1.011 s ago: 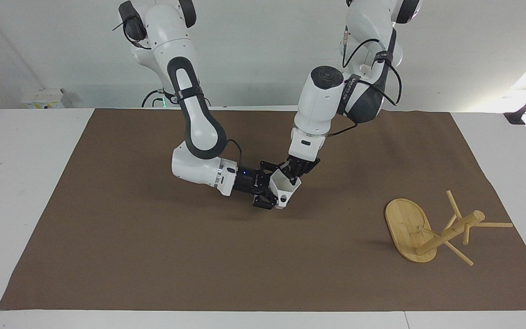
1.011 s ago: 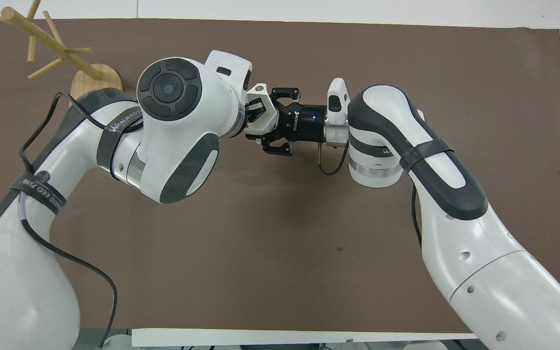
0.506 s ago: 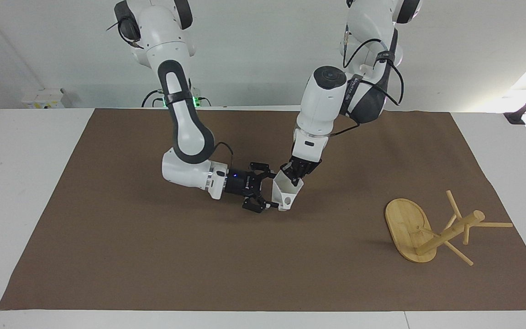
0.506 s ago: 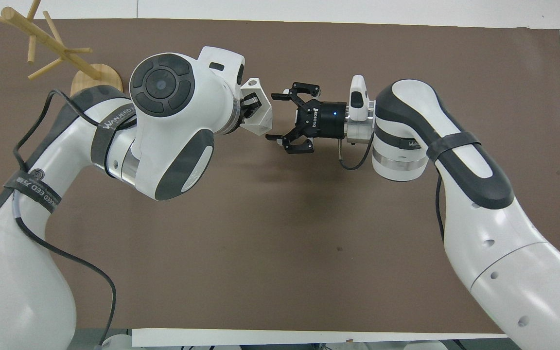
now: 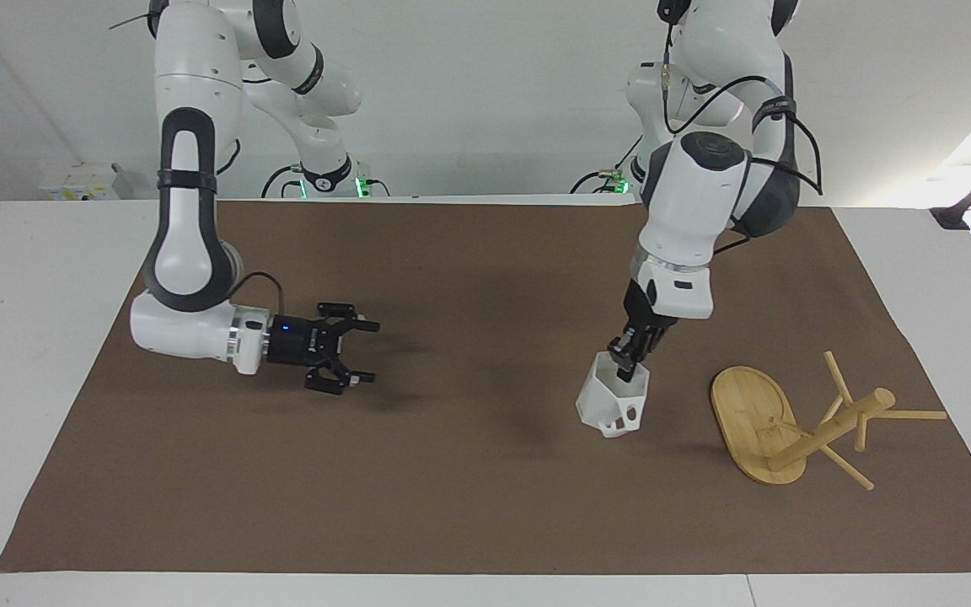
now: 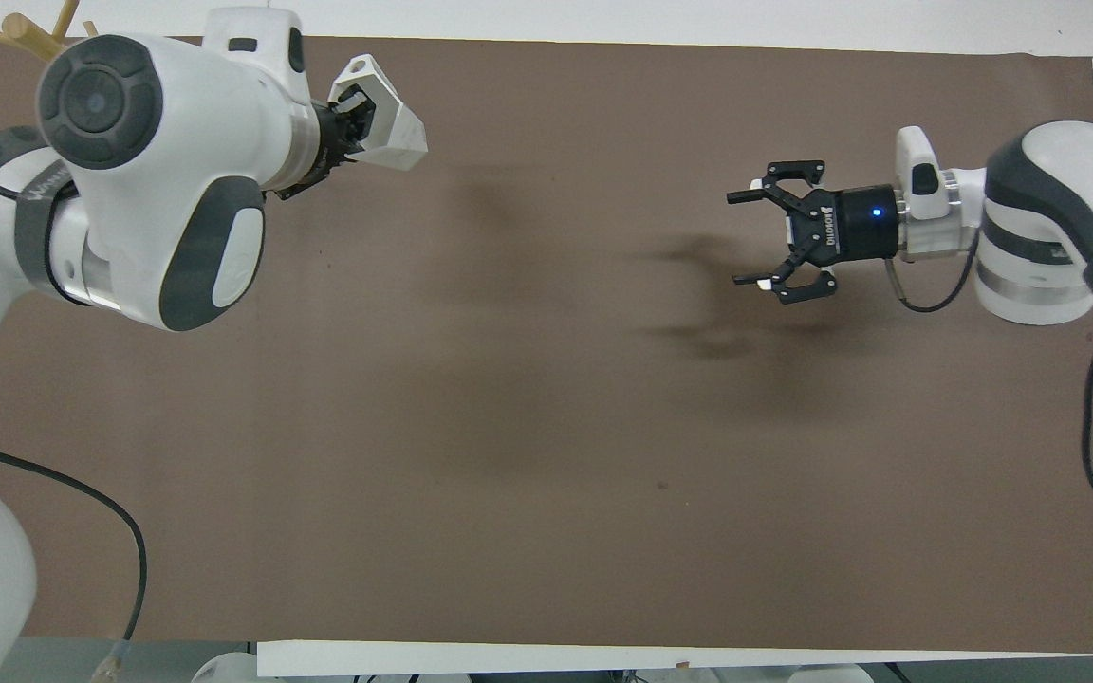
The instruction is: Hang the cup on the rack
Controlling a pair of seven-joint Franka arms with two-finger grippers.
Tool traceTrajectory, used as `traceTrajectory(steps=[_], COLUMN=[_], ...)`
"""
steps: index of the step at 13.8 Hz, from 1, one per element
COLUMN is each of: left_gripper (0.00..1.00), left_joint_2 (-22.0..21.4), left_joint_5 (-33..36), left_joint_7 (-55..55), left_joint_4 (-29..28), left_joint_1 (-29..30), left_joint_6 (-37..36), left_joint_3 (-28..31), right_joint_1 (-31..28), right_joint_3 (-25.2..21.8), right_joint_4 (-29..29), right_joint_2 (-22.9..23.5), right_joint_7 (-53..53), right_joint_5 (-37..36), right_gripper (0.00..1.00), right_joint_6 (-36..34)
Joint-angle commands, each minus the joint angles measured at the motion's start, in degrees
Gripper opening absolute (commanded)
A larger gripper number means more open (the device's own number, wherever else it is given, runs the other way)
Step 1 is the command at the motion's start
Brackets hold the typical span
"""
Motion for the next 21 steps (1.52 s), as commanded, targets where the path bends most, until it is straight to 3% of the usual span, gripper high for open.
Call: traceTrajectory(steps=[1, 3, 5, 11, 14, 19, 21], left_gripper=[0.00, 0.00, 0.00, 0.00, 0.00, 0.00, 0.00], left_joint_2=[-4.36, -5.51, -6.39, -9.90, -11.49, -11.49, -10.79], left_joint_5=[1.33, 1.33, 1.25, 1.07, 1.16, 1.16, 1.25], left_joint_7=[-0.93, -1.54, -1.45, -2.60, -1.81, 1.88, 2.93], left_joint_4=[-11.33, -17.58, -22.16, -27.44, -29.65, -29.74, -29.65], left_joint_1=[3.13, 5.76, 7.69, 9.37, 11.04, 14.73, 15.61], left_joint_6=[14.75, 25.31, 32.37, 33.71, 33.71, 32.92, 32.92], left_joint_3=[-0.55, -0.81, -0.90, -0.72, -0.72, -0.81, -0.81], right_joint_1=[-2.36, -4.03, -5.61, -5.97, -2.64, -1.84, -0.97], right_joint_3=[0.53, 0.44, 0.44, 0.88, 1.32, 1.06, 1.41], right_joint_4=[-0.81, -0.54, -0.10, 4.55, 11.74, 13.52, 19.12], right_joint_2=[-5.63, -10.28, -14.07, -18.73, -19.54, -21.02, -21.21], right_joint_7=[2.04, 6.94, 12.39, 41.64, 59.20, 87.77, 103.14], right_joint_5=[-12.94, -25.86, -34.06, -49.37, -60.61, -60.73, -62.13], right_gripper=[1.00, 1.00, 1.00, 1.00, 1.00, 1.00, 1.00], right_joint_6=[0.63, 0.63, -0.86, -2.10, -7.51, -11.50, -17.10])
